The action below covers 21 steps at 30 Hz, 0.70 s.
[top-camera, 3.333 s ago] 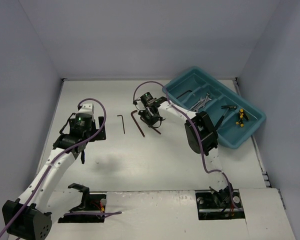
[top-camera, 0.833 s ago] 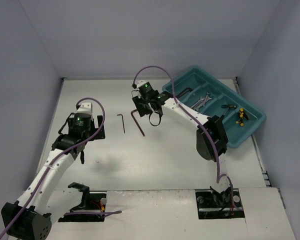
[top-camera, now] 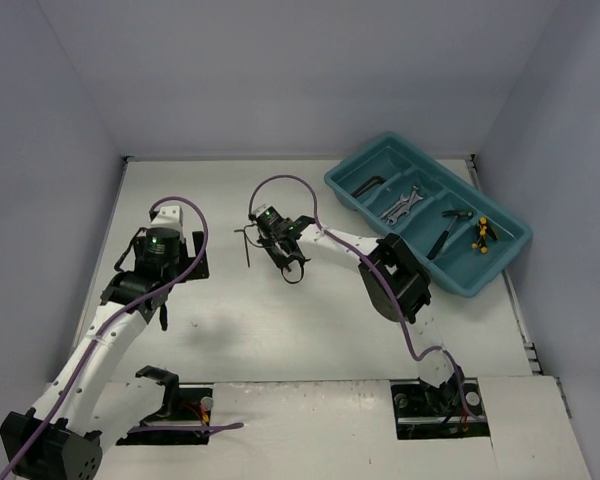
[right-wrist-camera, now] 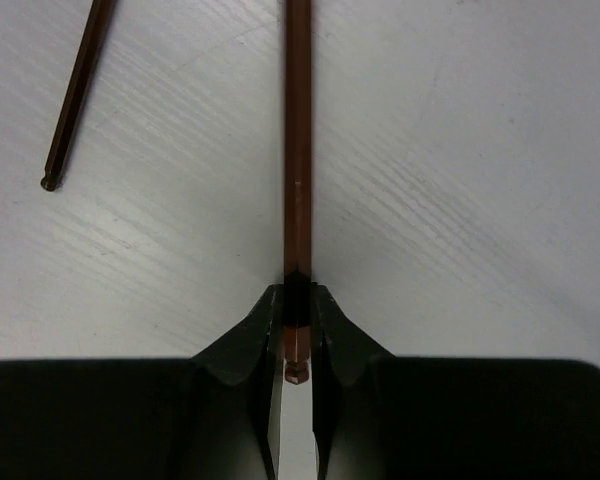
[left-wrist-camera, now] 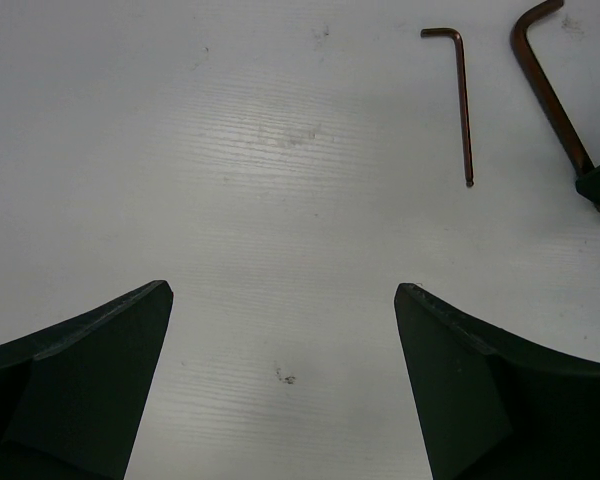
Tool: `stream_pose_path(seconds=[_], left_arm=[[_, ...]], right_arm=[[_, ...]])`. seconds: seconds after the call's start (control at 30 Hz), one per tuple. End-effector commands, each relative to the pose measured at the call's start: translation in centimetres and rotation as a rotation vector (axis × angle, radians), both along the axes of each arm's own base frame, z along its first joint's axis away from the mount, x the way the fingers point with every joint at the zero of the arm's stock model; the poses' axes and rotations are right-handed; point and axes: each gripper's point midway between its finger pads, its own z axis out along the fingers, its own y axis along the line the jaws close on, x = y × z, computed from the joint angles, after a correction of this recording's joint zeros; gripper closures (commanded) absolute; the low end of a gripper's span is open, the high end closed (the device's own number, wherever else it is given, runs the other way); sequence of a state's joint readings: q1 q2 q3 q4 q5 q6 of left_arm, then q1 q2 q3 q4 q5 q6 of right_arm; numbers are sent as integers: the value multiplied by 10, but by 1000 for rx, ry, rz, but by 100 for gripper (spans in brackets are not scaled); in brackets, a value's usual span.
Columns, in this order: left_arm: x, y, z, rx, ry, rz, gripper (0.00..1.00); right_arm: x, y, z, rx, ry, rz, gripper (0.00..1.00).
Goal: Sort the tools into containers
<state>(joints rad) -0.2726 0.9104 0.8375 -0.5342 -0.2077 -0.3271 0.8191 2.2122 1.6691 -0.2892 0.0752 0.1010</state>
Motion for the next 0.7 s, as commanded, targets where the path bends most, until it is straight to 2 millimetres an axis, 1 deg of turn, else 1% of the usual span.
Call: stream_pose_path(seconds=[0.0, 0.03, 0.13, 0.17, 0.2, 0.27, 0.33, 0.4, 0.43, 0.5, 0.57, 0.67], left_arm=[[6, 2, 13, -10, -54, 20, 10], [6, 2, 14, -10, -57, 21, 10], [7, 2, 15, -11, -58, 22, 10], [7, 1, 14, -12, -57, 21, 10], [7, 1, 15, -12, -57, 21, 10], [8, 1, 14, -12, -55, 19, 10], [8, 0, 14, -16, -55, 17, 10], [9, -1, 14, -17, -53, 14, 10], [9, -1, 13, -16, -50, 14, 10], [9, -1, 13, -15, -49, 13, 10], [9, -1, 13, -16, -48, 12, 10], [9, -1, 13, -13, -47, 12, 10]], right_arm=[[-19, -21, 1, -49, 15, -22, 98], [-26, -28, 1, -56, 23, -27, 100], [-46, -43, -1, -67, 56, -38, 100], [-47, -44, 5, -57, 50, -38, 100], [-55, -51, 6, -58, 58, -44, 100], [-72, -66, -2, -77, 94, -57, 100], [-82, -74, 0, -74, 108, -63, 100], [-86, -76, 1, -69, 116, -61, 99], [-87, -75, 1, -68, 119, -58, 95], [-85, -73, 1, -67, 121, -52, 84], [-79, -64, 0, -59, 120, -45, 77], [-70, -53, -4, -54, 124, -26, 71]])
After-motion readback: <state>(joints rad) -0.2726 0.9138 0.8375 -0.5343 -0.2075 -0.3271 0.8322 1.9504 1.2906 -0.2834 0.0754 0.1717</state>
